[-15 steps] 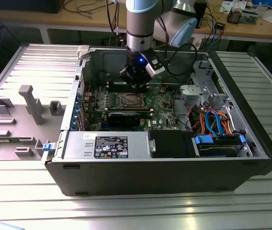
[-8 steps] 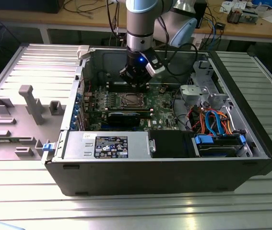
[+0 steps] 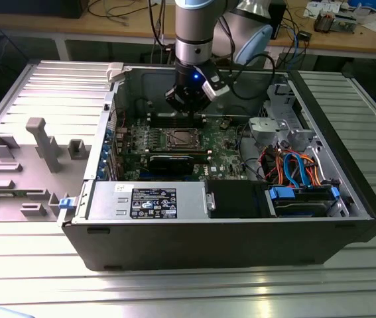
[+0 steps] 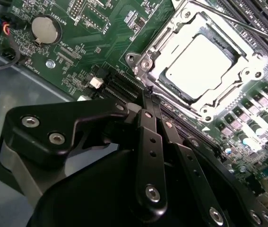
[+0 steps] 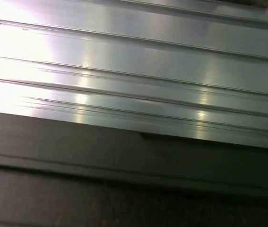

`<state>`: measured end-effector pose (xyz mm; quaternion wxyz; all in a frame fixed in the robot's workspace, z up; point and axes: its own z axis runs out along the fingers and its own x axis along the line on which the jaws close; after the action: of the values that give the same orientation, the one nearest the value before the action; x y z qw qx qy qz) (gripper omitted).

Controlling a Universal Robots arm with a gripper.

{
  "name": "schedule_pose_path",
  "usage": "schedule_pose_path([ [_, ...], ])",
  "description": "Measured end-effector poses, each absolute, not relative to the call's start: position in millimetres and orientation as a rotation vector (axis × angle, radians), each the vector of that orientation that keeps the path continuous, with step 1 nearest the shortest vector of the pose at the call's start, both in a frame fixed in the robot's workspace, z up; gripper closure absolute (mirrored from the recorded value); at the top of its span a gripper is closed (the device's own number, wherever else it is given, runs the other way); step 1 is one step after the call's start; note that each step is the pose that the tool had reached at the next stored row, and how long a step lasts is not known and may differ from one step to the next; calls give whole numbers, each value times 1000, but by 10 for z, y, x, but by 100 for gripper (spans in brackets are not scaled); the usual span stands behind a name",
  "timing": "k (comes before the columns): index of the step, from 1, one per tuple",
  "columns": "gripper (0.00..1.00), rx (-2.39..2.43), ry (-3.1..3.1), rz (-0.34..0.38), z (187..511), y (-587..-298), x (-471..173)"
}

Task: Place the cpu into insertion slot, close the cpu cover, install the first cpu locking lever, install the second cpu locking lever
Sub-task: 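Install the first cpu locking lever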

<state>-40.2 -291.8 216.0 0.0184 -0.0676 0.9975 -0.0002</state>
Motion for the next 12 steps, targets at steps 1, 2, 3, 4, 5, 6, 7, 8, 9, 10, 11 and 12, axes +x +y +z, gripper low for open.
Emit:
schedule_pose_path([
  [1, 89, -210, 3098, -1, 2161, -2940, -403],
  [2, 89, -210, 3098, -1, 2161, -3004, -407],
  [3, 89, -210, 3098, -1, 2160, -3071, -408],
  [4, 89, -210, 3098, -1, 2160, -3114, -408],
  [5, 89, -210, 3098, -1, 2160, -3140, -409],
  [6, 89, -210, 3098, -2, 2159, -3169, -409],
  [7, 89, -210, 3098, -4, 2159, -3223, -409],
  [8, 89, -210, 3098, -4, 2159, -3252, -409],
  [9, 89, -210, 3098, -6, 2159, -3279, -409],
  [10, 89, -210, 3098, -8, 2158, -3311, -409],
  [11, 89, -210, 3098, -13, 2158, -3332, -409],
  [12, 89, -211, 3099, -31, 2158, -3353, -409],
])
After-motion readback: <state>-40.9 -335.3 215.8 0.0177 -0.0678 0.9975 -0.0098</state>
